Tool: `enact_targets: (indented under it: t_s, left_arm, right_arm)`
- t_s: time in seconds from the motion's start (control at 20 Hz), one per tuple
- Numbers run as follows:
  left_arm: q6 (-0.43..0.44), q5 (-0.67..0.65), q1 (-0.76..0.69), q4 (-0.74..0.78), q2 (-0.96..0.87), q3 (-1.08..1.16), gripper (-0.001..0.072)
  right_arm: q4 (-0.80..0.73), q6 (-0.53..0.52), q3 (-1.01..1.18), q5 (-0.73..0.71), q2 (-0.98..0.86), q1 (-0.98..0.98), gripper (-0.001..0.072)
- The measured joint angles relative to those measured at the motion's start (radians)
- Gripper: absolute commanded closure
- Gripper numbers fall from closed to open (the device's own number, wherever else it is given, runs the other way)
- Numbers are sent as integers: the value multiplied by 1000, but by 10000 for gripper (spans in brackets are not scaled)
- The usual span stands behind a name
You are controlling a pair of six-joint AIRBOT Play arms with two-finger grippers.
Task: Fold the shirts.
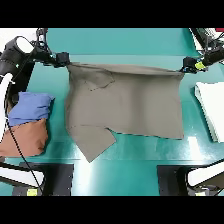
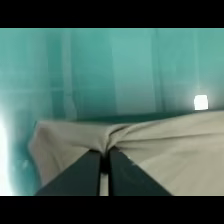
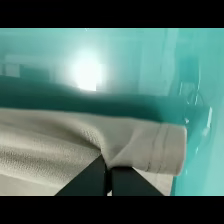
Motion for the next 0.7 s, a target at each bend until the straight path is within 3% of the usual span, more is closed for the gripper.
enact_targets:
  t_s: [0.2,0.45,0.5,0.55,0.6,0.7]
  left_arm:
    - [54,-158,14,-3,-7,-26,681]
    - [72,-204,19,-7,-9,-159,678]
    - [72,-200,19,-8,-10,-190,474]
    - [64,-193,19,-5,-10,-216,187]
    - [47,-187,20,6,-10,-235,168]
    - [15,-188,24,19,-2,-252,166]
  right_arm:
    - [-15,-10,-139,-2,56,18,698]
    - [-17,-13,-387,-98,161,38,696]
    - [-14,-13,-423,-115,177,39,682]
    - [-13,-13,-458,-129,191,42,548]
    - [-13,-13,-484,-137,203,43,385]
    - [-10,-13,-505,-131,217,41,373]
